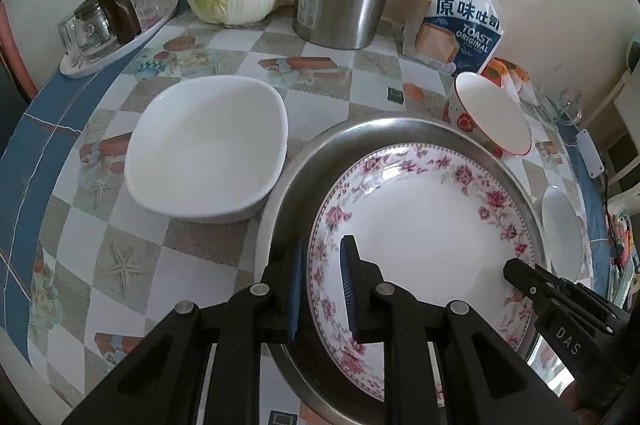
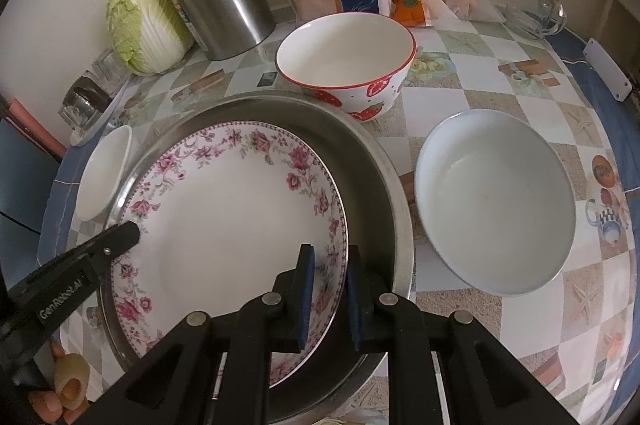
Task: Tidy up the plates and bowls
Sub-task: 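Open both tools to release the pink-rose plate inside the basin, then move both tools over the rim of the red-rimmed white bowl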
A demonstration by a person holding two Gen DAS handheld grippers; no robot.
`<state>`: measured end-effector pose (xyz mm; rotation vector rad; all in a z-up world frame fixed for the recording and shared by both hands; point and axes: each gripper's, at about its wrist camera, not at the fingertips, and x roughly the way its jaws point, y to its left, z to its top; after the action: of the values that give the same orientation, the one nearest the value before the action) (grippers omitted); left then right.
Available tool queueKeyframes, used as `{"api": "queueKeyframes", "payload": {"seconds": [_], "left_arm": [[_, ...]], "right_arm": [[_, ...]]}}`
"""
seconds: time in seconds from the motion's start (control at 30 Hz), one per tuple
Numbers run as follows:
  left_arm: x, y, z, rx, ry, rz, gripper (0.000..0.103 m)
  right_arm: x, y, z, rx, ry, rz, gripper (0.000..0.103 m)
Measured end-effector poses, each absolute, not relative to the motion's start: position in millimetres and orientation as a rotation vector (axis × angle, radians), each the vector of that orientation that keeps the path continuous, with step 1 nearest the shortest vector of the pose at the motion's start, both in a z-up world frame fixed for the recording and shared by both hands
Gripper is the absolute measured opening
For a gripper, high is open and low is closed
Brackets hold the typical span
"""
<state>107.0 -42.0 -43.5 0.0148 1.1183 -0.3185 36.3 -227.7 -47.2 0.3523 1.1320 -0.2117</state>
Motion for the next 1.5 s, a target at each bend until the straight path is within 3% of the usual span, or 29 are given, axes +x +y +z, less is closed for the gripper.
{"api": "queueKeyframes", "payload": {"seconds": [0.33,0.5,0.57,0.63,0.87,1.33,1.5], "left_arm": [[102.1,-43.7,-31.2,0.012,1.081,-0.330,0.021],[97.4,-45.9,-19.8,0.013,1.048,-0.339,0.045],[95.9,-46.6,-17.2,0.024,1.040,-0.333,0.049],[95.1,-46.6,-15.5,0.031,1.030,-0.329,0.058],[93.8,-45.1,-14.1,0.045,1.009,-0.309,0.087],[95.1,-41.0,-13.8,0.053,0.993,-0.275,0.093],[94.2,-42.9,-10.5,0.061,0.977,-0.274,0.095]], "right_arm": [[30.3,-229.3,-23.1,0.322,1.077,-0.225,0.017],[26.4,-224.6,-4.1,0.279,1.039,-0.240,0.017],[25.0,-222.3,-0.5,0.261,1.033,-0.249,0.026],[24.3,-220.9,0.6,0.250,1.034,-0.254,0.047],[22.4,-219.0,-1.8,0.233,1.035,-0.253,0.070],[24.1,-222.5,-5.2,0.245,1.031,-0.254,0.102],[24.5,-229.8,-4.2,0.262,1.024,-0.278,0.103]]}}
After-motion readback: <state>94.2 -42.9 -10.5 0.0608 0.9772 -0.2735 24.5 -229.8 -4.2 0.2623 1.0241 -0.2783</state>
